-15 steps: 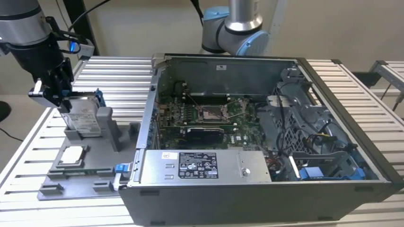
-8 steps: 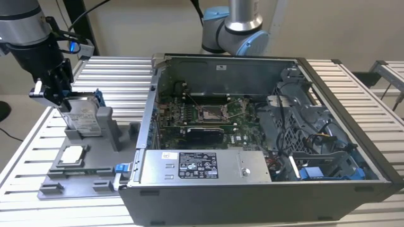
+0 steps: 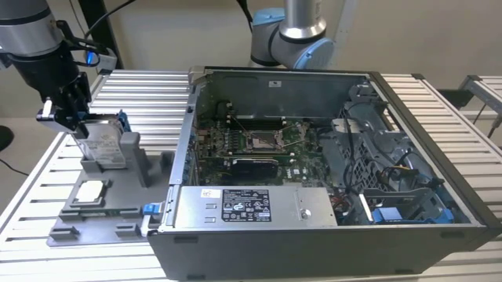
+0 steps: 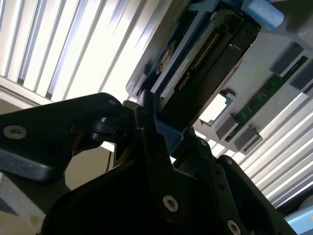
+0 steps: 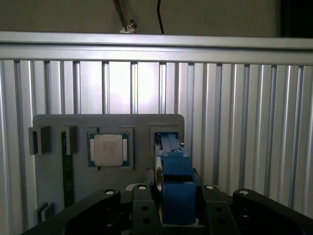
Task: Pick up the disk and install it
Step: 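Pick up the disk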
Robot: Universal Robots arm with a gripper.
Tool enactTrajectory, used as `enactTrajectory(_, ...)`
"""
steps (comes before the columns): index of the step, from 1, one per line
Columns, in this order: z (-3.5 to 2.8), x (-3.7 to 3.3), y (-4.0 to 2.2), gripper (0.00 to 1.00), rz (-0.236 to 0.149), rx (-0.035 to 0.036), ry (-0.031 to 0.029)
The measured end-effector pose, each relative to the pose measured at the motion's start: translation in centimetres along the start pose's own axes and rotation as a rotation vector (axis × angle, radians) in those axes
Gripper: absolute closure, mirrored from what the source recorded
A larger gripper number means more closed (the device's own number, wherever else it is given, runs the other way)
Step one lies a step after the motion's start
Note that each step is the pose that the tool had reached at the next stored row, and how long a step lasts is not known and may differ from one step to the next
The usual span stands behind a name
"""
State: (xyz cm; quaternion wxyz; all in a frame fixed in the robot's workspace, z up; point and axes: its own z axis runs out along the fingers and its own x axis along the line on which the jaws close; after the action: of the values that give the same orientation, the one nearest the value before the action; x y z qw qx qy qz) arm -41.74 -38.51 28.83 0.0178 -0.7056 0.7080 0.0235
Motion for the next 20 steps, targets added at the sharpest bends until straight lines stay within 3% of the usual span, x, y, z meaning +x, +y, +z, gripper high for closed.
enactTrajectory(2,0.0,0.04,-0.01,1.0,0.0,-0.0001,-0.0212)
enactTrajectory(4,0.0,0.05,-0.01,1.0,0.0,0.0,-0.0223)
enactTrajectory(9,-0.02,0.05,-0.01,1.0,0.0,0.0001,-0.0143)
enactTrajectory(10,-0.04,0.05,-0.01,1.0,0.0,0.0,-0.0085)
enactTrajectory(13,-0.06,0.04,-0.01,1.0,0.0,0.0001,0.0169)
enactTrajectory(14,-0.05,0.04,-0.01,1.0,0.0,0.0002,0.0186)
enactTrajectory(15,-0.05,0.04,-0.01,1.0,0.0,0.0004,0.0184)
enactTrajectory(17,-0.06,0.03,0.0,1.0,0.0,0.0004,0.0104)
enactTrajectory(19,-0.06,0.03,0.0,1.0,0.0,0.0004,0.0074)
enactTrajectory(20,-0.05,0.03,0.0,1.0,0.0,0.0004,0.0001)
